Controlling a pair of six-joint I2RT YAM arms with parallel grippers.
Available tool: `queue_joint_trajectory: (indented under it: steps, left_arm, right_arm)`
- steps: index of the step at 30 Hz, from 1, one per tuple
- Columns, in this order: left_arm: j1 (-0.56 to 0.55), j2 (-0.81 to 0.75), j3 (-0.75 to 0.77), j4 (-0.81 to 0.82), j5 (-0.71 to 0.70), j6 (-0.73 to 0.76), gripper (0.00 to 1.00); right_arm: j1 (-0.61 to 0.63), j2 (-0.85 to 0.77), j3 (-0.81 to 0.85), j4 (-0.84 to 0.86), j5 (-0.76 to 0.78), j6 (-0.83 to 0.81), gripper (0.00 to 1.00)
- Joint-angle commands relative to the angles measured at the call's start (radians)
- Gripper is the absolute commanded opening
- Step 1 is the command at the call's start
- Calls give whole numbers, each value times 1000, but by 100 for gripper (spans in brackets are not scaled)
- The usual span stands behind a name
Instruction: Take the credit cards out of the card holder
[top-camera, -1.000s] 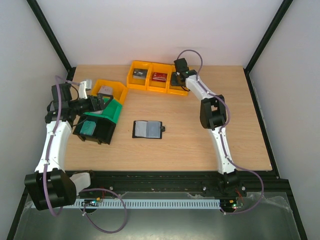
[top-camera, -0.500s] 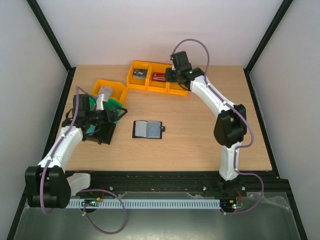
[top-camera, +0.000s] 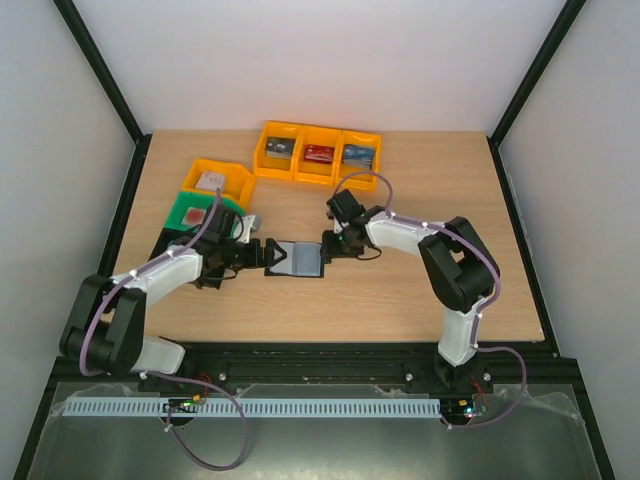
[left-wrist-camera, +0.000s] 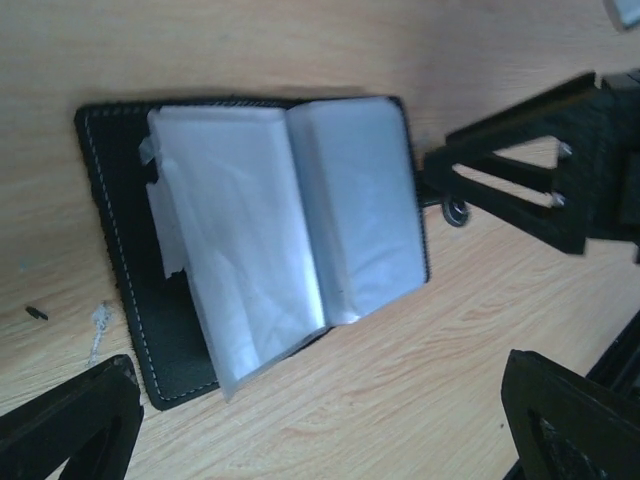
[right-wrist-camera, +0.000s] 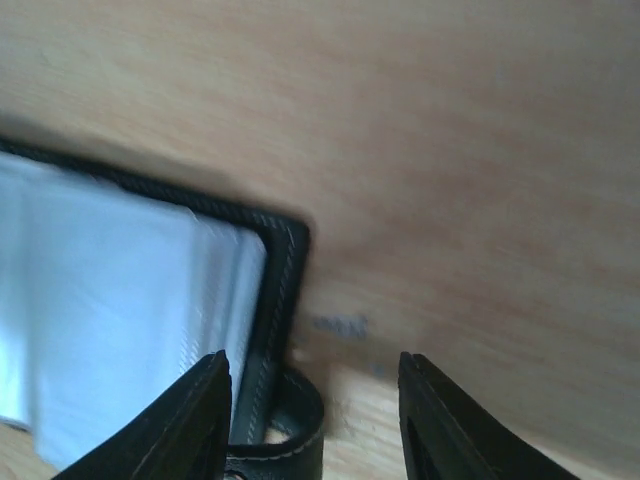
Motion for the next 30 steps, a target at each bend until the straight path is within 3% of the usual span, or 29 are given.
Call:
queue_joint_trajectory:
  steps: [1, 10, 25, 28, 30]
  left_arm:
    - [-17, 88, -11, 54, -25, -87, 99]
    - [-17, 247, 38, 49, -3, -128, 69]
    - [-17, 388, 123, 44, 118, -122, 61]
    - [-17, 395, 127, 51, 129, -114, 54]
    - [-17, 392, 123, 62, 134, -109, 40]
  right_arm:
    - [12, -61, -101, 139, -115, 50, 46]
    - [12, -44, -189, 224, -192, 71, 45]
    - [12, -2, -171, 326, -328, 107, 37]
    - [12, 10, -163, 329, -341, 103, 37]
    - [12, 12, -162, 333, -344, 102, 37]
